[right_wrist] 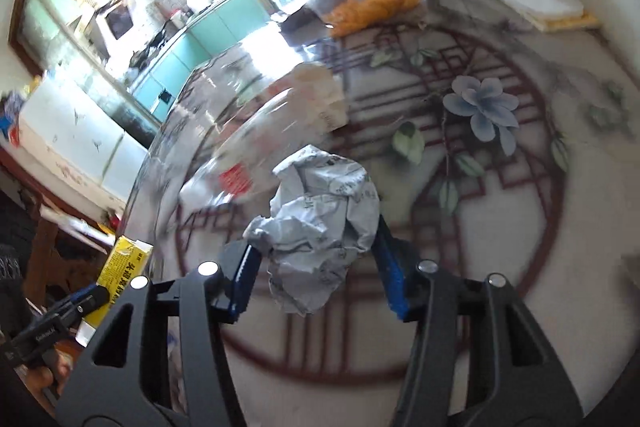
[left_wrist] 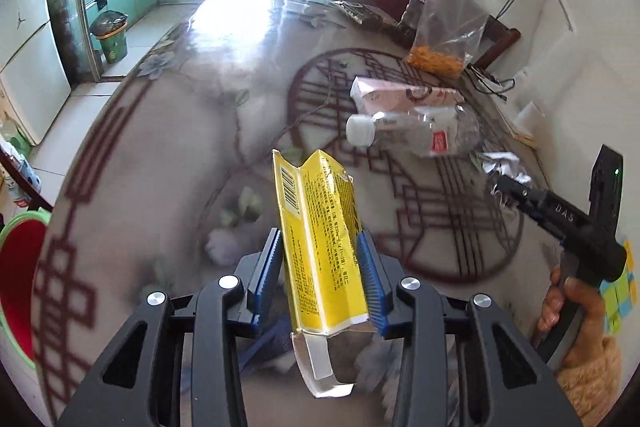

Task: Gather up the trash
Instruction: 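Carry the yellow box and crumpled foil over the red bucket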

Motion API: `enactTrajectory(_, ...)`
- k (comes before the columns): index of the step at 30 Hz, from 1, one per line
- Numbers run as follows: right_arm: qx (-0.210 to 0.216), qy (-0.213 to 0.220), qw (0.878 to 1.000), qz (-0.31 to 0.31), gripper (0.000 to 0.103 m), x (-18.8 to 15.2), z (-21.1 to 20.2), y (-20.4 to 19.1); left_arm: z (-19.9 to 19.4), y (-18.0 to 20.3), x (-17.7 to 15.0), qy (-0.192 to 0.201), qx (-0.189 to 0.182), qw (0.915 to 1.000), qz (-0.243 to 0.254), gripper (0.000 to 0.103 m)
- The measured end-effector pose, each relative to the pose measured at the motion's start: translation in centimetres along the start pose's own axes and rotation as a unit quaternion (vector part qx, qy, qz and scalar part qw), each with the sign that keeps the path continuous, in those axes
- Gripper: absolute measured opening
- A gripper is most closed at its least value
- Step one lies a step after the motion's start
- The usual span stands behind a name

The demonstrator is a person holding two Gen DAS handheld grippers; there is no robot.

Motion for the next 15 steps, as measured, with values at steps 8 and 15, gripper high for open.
enactTrajectory(8, -0.033, 0.001, 0.998, -0.061, 0.052, -6.2, -5.1, -6.4, -3.4, -4.9, -6.0, -0.019, -0.002, 0.9998, 0.002, 0.035)
enactTrajectory(15, -0.046, 0.013, 0.997, -0.056, 0.052, -8.9, -8.1, -11.0, -3.9, -8.3, -7.5, -0.028, -0.031, 0.9986, -0.032, 0.035)
Point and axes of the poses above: each gripper's, at about its wrist camera, not at the fingertips, and z roughly the way its jaws point, y to its right, x to its top, the point moved 2 cm from there along z, roughly the way its jaws point, and after that the axes turned 1 degree about x, right-handed, at the moved point
